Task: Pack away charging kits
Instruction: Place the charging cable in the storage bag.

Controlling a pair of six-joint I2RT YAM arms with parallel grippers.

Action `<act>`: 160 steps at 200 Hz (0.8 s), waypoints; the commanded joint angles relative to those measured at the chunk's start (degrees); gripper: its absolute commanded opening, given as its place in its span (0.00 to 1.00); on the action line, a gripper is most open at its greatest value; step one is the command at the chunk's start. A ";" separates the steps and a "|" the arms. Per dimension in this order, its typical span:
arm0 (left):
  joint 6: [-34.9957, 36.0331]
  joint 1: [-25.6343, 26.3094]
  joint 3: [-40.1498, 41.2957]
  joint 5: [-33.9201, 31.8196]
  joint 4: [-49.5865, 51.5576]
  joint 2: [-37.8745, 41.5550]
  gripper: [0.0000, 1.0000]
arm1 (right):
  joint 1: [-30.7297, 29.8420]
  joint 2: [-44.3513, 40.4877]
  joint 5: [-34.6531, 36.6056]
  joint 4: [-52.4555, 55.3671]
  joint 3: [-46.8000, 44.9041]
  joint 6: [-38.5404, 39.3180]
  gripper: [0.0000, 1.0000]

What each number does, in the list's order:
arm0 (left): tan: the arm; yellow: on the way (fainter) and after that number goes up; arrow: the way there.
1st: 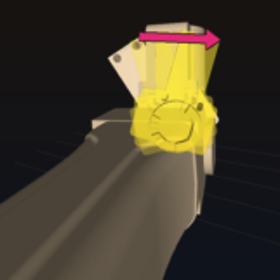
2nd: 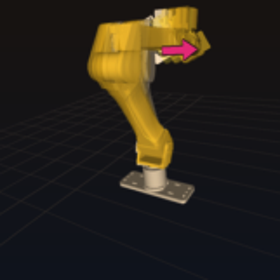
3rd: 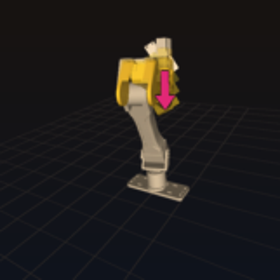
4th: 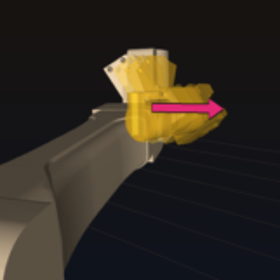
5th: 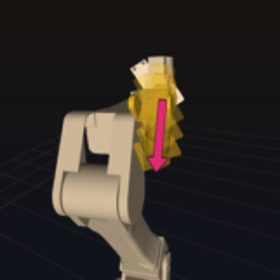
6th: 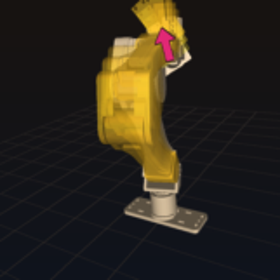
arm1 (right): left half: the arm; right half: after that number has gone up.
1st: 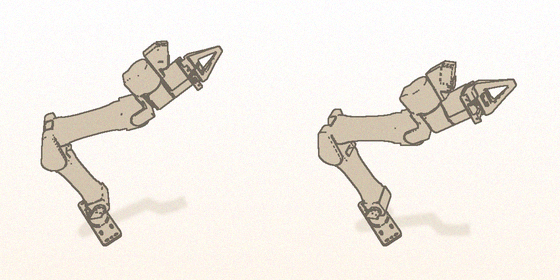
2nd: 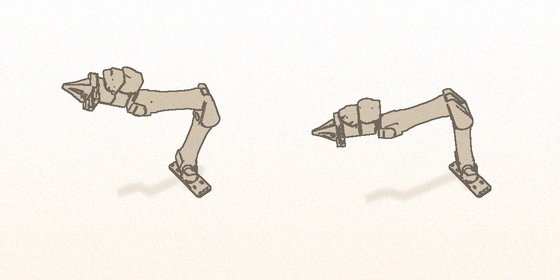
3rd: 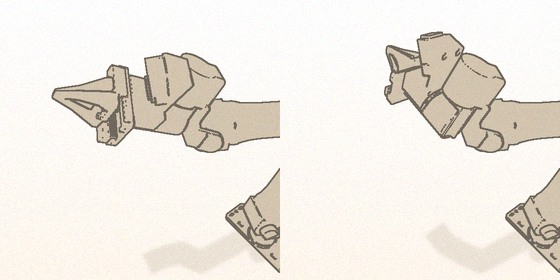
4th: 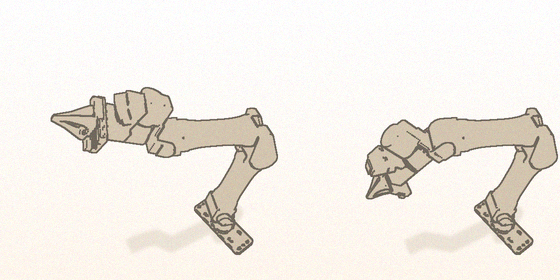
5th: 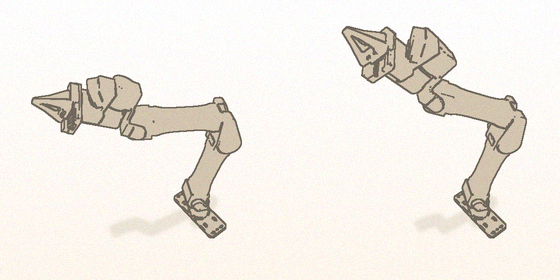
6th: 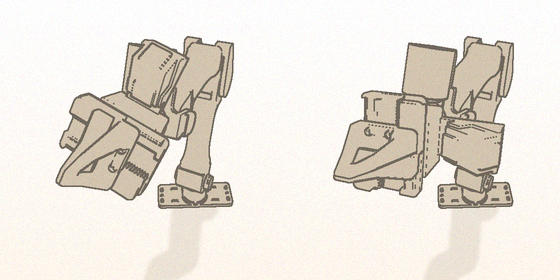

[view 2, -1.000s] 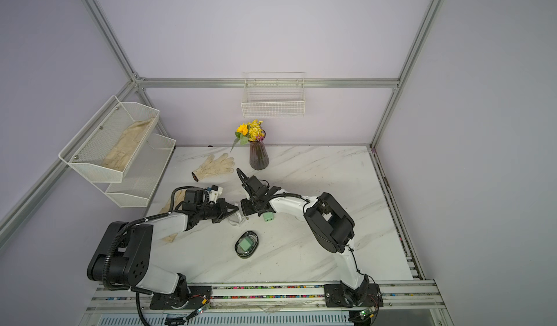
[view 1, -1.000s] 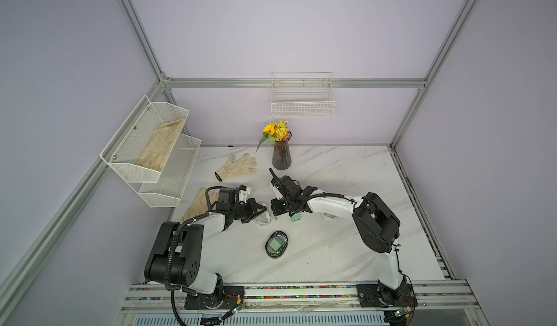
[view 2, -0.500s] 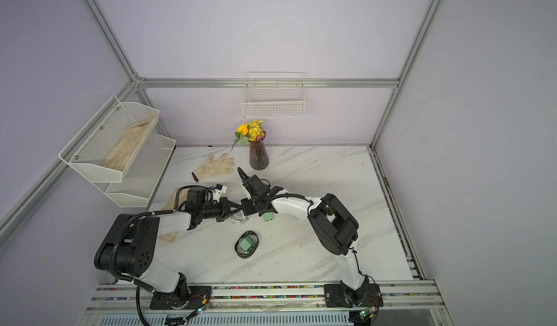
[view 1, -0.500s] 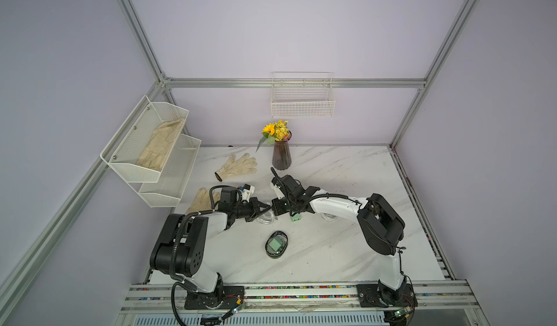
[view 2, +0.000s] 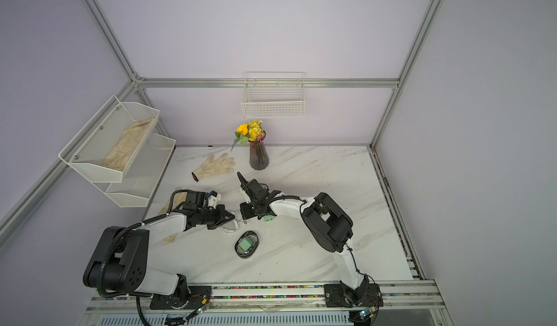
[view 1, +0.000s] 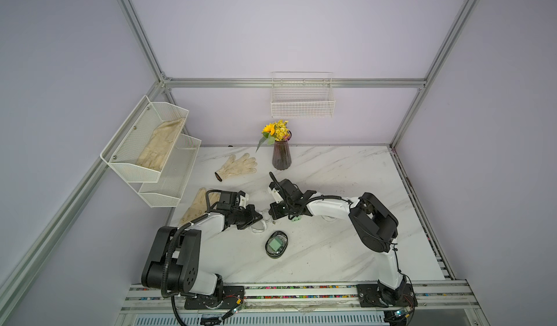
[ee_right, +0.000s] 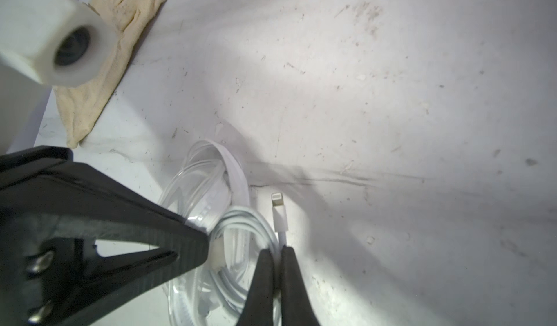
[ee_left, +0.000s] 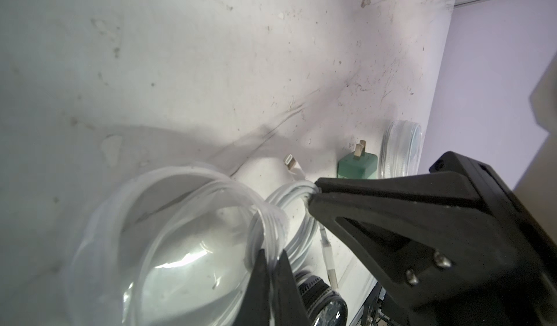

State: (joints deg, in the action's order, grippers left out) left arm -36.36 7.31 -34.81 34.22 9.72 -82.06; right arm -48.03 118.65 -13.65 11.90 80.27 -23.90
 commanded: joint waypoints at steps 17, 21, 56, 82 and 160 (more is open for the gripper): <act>1.25 0.42 0.00 2.11 -4.25 4.62 0.00 | -0.26 -1.36 0.07 -2.78 -0.31 -0.16 0.00; 1.18 0.49 -0.34 3.63 -5.22 4.21 0.00 | -0.22 -1.79 0.74 -2.56 -0.37 -0.28 0.00; 2.59 3.49 -7.22 8.87 -5.62 -0.99 0.00 | 2.26 -6.30 4.95 2.68 -0.56 -0.05 0.00; 3.39 5.28 -11.24 9.90 -5.68 -4.50 0.00 | 5.04 -12.31 4.21 3.30 -3.40 0.43 0.00; -2.64 6.75 -10.65 16.81 -22.16 -11.63 0.00 | 5.05 -11.06 0.61 2.16 -4.89 -1.55 0.00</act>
State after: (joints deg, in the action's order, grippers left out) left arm -37.43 13.41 -43.70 47.99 -6.57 -92.68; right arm -42.17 106.83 -10.11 17.52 76.53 -23.97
